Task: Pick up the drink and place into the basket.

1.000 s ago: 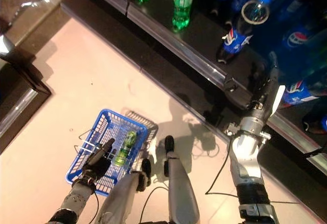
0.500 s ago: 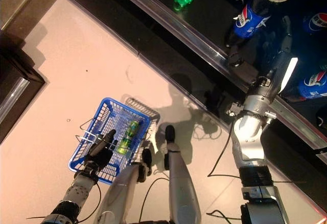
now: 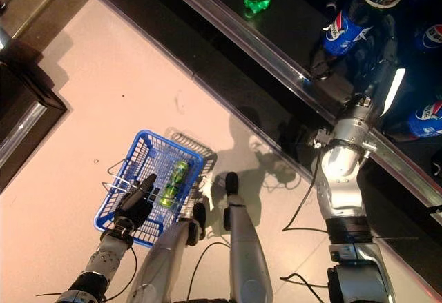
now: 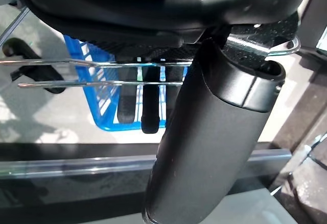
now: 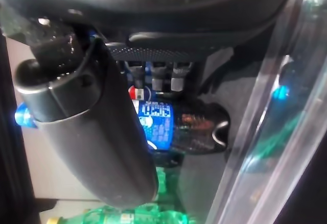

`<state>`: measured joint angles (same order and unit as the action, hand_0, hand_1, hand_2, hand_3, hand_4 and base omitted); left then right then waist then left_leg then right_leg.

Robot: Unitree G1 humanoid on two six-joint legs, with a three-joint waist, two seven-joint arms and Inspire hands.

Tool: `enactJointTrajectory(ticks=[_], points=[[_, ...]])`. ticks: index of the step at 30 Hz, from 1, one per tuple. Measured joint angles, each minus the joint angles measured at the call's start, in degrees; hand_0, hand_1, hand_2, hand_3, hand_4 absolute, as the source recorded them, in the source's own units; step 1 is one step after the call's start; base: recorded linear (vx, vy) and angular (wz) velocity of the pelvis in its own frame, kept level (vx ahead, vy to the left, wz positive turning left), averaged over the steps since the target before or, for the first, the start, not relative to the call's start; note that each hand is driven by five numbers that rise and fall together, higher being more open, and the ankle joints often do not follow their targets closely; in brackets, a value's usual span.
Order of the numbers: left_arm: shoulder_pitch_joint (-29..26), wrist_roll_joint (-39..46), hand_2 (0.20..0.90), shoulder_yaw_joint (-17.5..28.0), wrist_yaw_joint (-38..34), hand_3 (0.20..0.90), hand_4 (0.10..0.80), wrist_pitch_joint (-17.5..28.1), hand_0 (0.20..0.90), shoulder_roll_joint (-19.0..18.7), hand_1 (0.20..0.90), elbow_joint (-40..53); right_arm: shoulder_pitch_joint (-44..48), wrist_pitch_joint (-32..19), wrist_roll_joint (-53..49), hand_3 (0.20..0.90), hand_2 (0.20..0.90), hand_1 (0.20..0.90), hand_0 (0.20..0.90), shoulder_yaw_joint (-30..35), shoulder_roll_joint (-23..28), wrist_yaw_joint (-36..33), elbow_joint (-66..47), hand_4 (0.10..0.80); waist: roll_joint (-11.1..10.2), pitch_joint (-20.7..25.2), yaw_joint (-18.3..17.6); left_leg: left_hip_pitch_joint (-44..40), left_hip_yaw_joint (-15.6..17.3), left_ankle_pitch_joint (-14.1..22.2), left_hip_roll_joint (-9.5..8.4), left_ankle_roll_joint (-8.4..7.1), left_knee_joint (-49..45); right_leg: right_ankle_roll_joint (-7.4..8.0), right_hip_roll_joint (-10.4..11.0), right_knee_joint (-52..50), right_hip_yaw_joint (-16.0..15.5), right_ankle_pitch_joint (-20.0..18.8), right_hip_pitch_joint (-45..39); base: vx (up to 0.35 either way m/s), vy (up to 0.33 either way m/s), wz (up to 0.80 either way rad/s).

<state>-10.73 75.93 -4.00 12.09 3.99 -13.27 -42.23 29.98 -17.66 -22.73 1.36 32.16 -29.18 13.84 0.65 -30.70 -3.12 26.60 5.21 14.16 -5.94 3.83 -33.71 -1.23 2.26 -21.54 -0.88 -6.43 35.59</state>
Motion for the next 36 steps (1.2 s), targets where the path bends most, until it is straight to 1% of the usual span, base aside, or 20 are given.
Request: enactJointTrajectory(ticks=[6, 10, 12, 15, 18, 21, 26, 36], points=[[-0.15, 0.05, 0.300, -0.04, 0.00, 0.200, 0.100, -0.04, 0.300, -0.12, 0.300, 0.00, 2.73, 0.99, -0.55, 0.900, 0.900, 0.900, 0.900, 0.00, 2.56, -1.63, 6.06, 0.800, 0.00, 0.00, 0.62, 0.54, -0.16, 0.51, 0.34, 0.04, -1.67, -0.09, -0.12, -0.81, -0.26, 0.14, 0.00, 0.006, -0.002, 0.00], [-0.10, 0.39, 0.300, -0.07, 0.00, 0.200, 0.100, -0.18, 0.300, -0.34, 0.300, 0.00, 5.10, 1.04, -2.73, 0.900, 0.900, 0.900, 0.900, -0.01, 4.26, -2.18, 10.65, 0.800, 0.00, 0.00, 1.39, 0.95, -0.31, 0.81, 0.51, 0.09, -2.31, -0.32, -0.14, -1.25, -0.41, 0.40, 0.29, 0.000, 0.000, 0.00], [-0.25, 1.06, 0.300, -0.11, -0.02, 0.200, 0.100, -0.22, 0.300, -0.67, 0.300, 0.00, 6.02, 1.05, -3.98, 0.900, 0.900, 0.900, 0.900, -0.03, 4.78, -2.11, 11.10, 0.800, 0.01, -0.01, 1.39, 1.65, -0.62, 0.83, 0.56, 0.02, -2.57, -0.32, -0.19, -1.27, -0.40, 0.39, 0.81, 0.018, -0.007, 0.06], [-0.30, 1.60, 0.300, -0.11, -0.09, 0.200, 0.100, -0.33, 0.300, -0.79, 0.300, -0.01, 7.69, 1.05, -7.26, 0.900, 0.900, 0.900, 0.900, -0.05, 5.03, -0.76, 13.29, 0.800, 0.03, -0.02, 1.56, 1.82, -0.95, 0.79, 0.58, -0.19, -2.81, -0.31, -0.30, -1.28, -0.48, 0.35, 0.88, 0.006, -0.001, 0.02], [-0.50, 2.03, 0.300, -0.09, -0.09, 0.200, 0.100, -0.33, 0.300, -0.81, 0.300, -0.01, 8.39, 1.08, -11.65, 0.900, 0.900, 0.900, 0.900, -0.05, 5.24, 2.90, 14.24, 0.800, 0.07, -0.04, 1.63, 1.97, -0.97, 0.76, 0.66, -0.39, -3.16, -0.28, -0.31, -1.38, -0.55, 0.31, 0.88, 0.000, 0.000, 0.00], [-0.60, 2.03, 0.300, -0.09, -0.09, 0.200, 0.100, -0.49, 0.300, -0.81, 0.300, -0.01, 8.57, 1.70, -13.48, 0.900, 0.900, 0.900, 0.900, -0.08, 5.24, 6.08, 14.62, 0.800, 0.08, -0.05, 2.06, 2.03, -0.95, 0.80, 0.62, -0.42, -3.43, -0.35, -0.30, -1.52, -0.55, 0.36, 0.88, 0.000, 0.000, 0.00], [-0.51, 2.02, 0.300, -0.14, -0.09, 0.200, 0.100, -0.94, 0.300, -0.81, 0.300, -0.01, 9.22, 2.76, -13.81, 0.900, 0.900, 0.900, 0.900, -0.27, 5.54, 9.33, 14.98, 0.800, 0.08, -0.05, 3.23, 2.05, -0.99, 0.82, 0.48, -0.40, -3.82, -0.13, -0.29, -1.85, -0.56, 0.20, 0.87, 0.006, 0.000, 0.00], [-0.58, 2.03, 0.300, -0.12, -0.09, 0.200, 0.100, -1.00, 0.300, -0.88, 0.300, -0.01, 9.99, 3.45, -15.51, 0.900, 0.900, 0.900, 0.900, -0.33, 6.33, 12.43, 15.38, 0.800, 0.07, -0.05, 3.14, 2.42, -1.09, 0.98, 0.43, -0.14, -5.28, -0.34, -0.26, -2.81, -0.49, 0.34, 0.82, 0.000, 0.000, 0.00]])
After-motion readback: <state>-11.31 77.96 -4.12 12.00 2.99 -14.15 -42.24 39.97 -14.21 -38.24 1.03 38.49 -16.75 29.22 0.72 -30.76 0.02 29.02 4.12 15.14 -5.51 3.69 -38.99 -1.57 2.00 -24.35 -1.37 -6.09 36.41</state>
